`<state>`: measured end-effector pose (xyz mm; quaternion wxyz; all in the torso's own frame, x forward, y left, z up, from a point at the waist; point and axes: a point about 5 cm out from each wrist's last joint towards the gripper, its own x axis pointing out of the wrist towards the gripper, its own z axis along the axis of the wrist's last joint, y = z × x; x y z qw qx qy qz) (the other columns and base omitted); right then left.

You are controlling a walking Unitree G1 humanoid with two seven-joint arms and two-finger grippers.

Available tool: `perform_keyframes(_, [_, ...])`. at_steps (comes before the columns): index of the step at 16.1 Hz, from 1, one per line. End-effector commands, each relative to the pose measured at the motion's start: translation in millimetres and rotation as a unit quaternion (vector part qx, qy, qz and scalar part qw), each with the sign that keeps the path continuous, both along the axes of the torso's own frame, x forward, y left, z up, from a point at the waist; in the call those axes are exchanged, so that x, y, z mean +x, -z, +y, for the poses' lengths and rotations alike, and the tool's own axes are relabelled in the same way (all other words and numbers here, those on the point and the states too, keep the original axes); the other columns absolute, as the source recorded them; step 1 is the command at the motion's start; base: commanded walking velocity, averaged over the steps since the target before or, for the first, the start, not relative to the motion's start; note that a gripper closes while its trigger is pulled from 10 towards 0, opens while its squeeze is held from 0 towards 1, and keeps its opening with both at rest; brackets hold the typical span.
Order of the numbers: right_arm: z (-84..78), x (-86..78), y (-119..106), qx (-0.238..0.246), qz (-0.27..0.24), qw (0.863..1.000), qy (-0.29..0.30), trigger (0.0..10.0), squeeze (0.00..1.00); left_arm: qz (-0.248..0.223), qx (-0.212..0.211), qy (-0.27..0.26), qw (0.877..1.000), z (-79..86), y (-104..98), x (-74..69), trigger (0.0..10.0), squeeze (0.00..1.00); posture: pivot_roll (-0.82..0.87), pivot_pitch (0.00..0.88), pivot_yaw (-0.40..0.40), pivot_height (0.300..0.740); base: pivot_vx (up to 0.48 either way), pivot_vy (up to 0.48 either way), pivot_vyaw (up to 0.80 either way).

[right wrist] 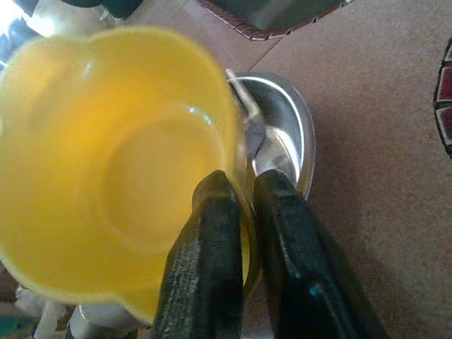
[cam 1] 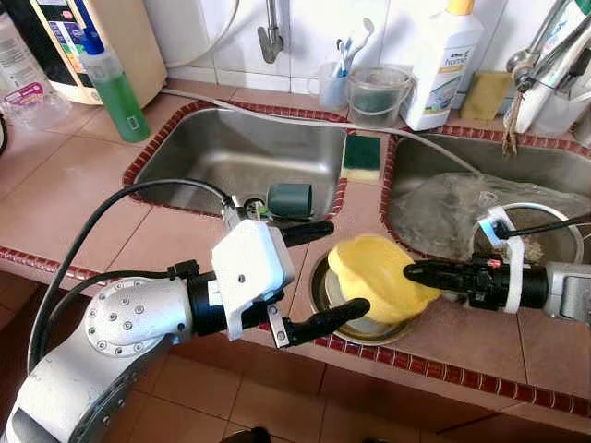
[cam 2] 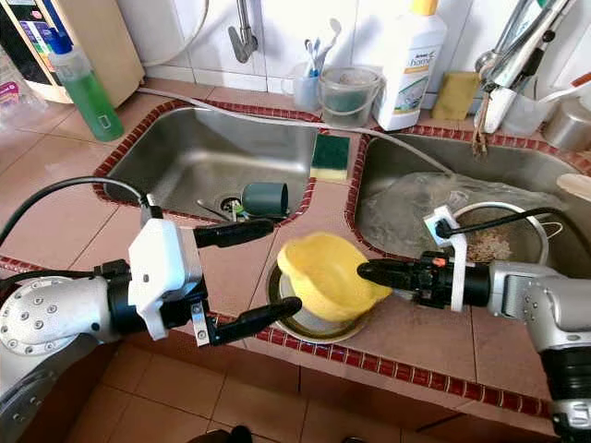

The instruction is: Kitchen organization

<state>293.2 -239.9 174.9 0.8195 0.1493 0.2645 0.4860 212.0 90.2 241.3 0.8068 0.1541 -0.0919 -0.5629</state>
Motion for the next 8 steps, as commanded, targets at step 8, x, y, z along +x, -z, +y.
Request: perform_keyframes(8, [0.5,5.4,-7.8,0.023,-0.004,1.000,0.013,0.0,0.00,-0.003,0.004,0.001,1.000,1.8,-2.0,0.1,10.0,0.00,-0.10,0.165,0.052,0.740,0.000,0.000,0.00])
